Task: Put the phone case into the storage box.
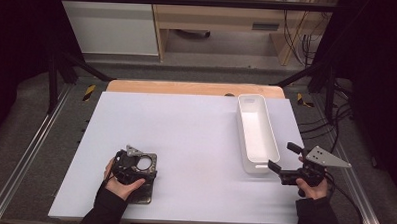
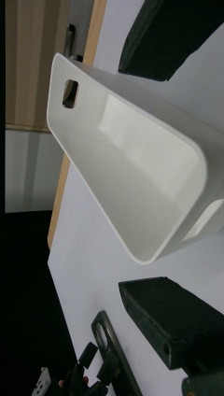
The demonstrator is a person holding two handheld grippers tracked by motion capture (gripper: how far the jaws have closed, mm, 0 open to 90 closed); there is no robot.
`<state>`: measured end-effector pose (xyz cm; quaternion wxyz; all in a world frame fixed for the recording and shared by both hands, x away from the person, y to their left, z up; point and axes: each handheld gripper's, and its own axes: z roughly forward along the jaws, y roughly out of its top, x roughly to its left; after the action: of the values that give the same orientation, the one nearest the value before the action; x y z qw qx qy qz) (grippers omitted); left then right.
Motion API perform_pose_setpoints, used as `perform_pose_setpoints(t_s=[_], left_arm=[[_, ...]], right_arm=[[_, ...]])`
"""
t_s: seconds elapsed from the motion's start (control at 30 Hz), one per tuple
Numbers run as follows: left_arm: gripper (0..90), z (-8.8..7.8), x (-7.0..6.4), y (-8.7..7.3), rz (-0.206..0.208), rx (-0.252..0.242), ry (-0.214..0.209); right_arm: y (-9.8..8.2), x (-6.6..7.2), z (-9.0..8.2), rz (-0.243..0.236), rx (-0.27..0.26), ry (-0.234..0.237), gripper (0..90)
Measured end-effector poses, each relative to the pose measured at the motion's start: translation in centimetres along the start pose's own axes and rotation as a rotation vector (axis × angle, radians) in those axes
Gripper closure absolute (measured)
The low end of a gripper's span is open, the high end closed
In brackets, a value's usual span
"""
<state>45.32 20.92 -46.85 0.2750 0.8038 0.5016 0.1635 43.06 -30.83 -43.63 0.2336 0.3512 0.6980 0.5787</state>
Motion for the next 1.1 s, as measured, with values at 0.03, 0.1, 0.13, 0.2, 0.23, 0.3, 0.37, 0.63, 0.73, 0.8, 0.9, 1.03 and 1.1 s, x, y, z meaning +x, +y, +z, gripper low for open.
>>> perform_pose_setpoints(t_s=[0.03, 0.1, 0.13, 0.2, 0.23, 0.3, 0.37, 0.63, 0.73, 0.8, 0.9, 1.03, 1.1], left_arm=[[0.0, 0.06, -0.02, -0.04, -0.002, 0.001, 0.001], [0.0, 0.2, -0.1, -0.1, 0.001, 0.008, 0.008], [0.0, 0.26, -0.12, -0.12, -0.002, 0.011, 0.013], [0.0, 0.3, -0.14, -0.17, -0.001, 0.012, 0.016], [0.0, 0.32, -0.16, -0.19, -0.002, 0.013, 0.018], [0.0, 0.35, -0.23, -0.23, -0.004, 0.012, 0.022], [0.0, 0.36, -0.24, -0.25, -0.01, 0.015, 0.024], [0.0, 0.37, -0.35, -0.31, -0.038, 0.038, 0.031], [0.0, 0.39, -0.42, -0.31, -0.052, 0.047, 0.033], [0.0, 0.41, -0.44, -0.29, -0.055, 0.05, 0.034], [0.0, 0.48, -0.47, -0.25, -0.069, 0.058, 0.036], [0.0, 0.54, -0.61, -0.2, -0.068, 0.064, 0.047], [0.0, 0.55, -0.65, -0.13, -0.07, 0.068, 0.051]], right_arm=[[0.0, 0.01, 0.0, 0.0, 0.0, 0.001, 0.3], [0.01, 0.02, 0.0, 0.0, 0.0, 0.0, 0.3], [0.01, 0.03, 0.0, 0.0, 0.0, 0.0, 0.3], [0.01, 0.03, 0.0, 0.0, 0.001, -0.001, 0.3], [0.02, 0.03, 0.0, -0.001, 0.0, 0.0, 0.3], [0.02, 0.04, 0.0, -0.001, 0.0, -0.001, 0.3], [0.02, 0.05, 0.0, -0.001, 0.0, 0.0, 0.3], [0.03, 0.06, 0.0, -0.001, 0.0, 0.002, 0.3], [0.04, 0.08, 0.02, -0.002, 0.0, 0.002, 0.3], [0.04, 0.08, 0.03, -0.004, 0.001, 0.001, 0.3], [0.04, 0.11, 0.06, -0.005, 0.001, 0.001, 0.3], [0.05, 0.15, 0.09, -0.003, 0.001, 0.002, 0.3], [0.05, 0.17, 0.12, -0.005, 0.003, 0.002, 0.3]])
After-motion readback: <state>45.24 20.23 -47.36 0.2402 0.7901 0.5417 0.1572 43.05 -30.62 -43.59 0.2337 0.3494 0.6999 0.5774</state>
